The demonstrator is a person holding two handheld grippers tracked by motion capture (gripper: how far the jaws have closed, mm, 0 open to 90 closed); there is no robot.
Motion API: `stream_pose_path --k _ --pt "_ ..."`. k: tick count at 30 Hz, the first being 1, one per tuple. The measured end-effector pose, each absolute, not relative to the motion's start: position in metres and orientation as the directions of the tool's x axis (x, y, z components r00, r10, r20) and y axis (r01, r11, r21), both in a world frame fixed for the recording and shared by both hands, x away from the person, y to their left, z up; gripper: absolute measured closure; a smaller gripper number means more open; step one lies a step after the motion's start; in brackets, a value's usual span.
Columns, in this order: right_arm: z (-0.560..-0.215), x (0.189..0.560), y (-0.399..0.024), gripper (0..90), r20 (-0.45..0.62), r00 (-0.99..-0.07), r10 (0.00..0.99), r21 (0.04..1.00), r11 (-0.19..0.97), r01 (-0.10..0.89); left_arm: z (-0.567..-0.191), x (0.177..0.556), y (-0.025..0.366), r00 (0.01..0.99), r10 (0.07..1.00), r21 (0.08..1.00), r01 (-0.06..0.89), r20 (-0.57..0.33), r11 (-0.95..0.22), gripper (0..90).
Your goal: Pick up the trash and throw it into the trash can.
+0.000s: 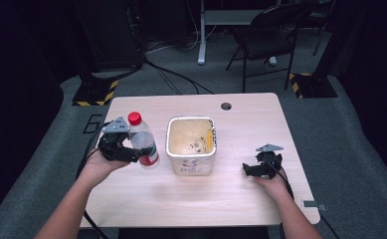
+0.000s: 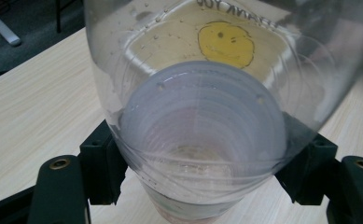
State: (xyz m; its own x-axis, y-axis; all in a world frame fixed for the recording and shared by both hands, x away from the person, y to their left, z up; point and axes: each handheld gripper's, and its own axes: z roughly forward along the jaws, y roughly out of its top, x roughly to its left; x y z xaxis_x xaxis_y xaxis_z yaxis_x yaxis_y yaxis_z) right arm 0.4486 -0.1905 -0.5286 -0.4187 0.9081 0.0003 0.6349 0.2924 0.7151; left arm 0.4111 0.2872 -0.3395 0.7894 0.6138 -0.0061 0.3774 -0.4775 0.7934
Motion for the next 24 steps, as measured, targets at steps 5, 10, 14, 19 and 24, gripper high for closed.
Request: stream_pose_path --k 5,10,14,19,24 --pt "-0.529 0.449 -0.191 0.0 -0.001 -0.418 0.908 0.715 0.293 0.635 -0.332 0.413 0.285 0.794 0.608 0.793 0.372 -0.002 -0.482 27.9" --pt "-0.529 0.449 -0.190 0.0 0.000 -0.419 0.908 0.715 0.293 0.635 -0.324 0.415 0.283 0.794 0.608 0.795 0.368 0.001 -0.482 27.9" --pt "-0.529 0.449 -0.190 0.0 0.000 -0.419 0.908 0.715 0.293 0.635 -0.316 0.416 0.281 0.795 0.606 0.796 0.361 0.008 -0.485 27.9" --pt "-0.529 0.449 -0.190 0.0 0.000 -0.419 0.908 0.715 0.293 0.635 -0.306 0.418 0.277 0.799 0.602 0.806 0.348 0.012 -0.478 27.9" --pt "-0.529 0.449 -0.190 0.0 0.000 -0.419 0.908 0.715 0.292 0.635 -0.299 0.420 0.270 0.801 0.598 0.808 0.340 0.019 -0.482 27.9"
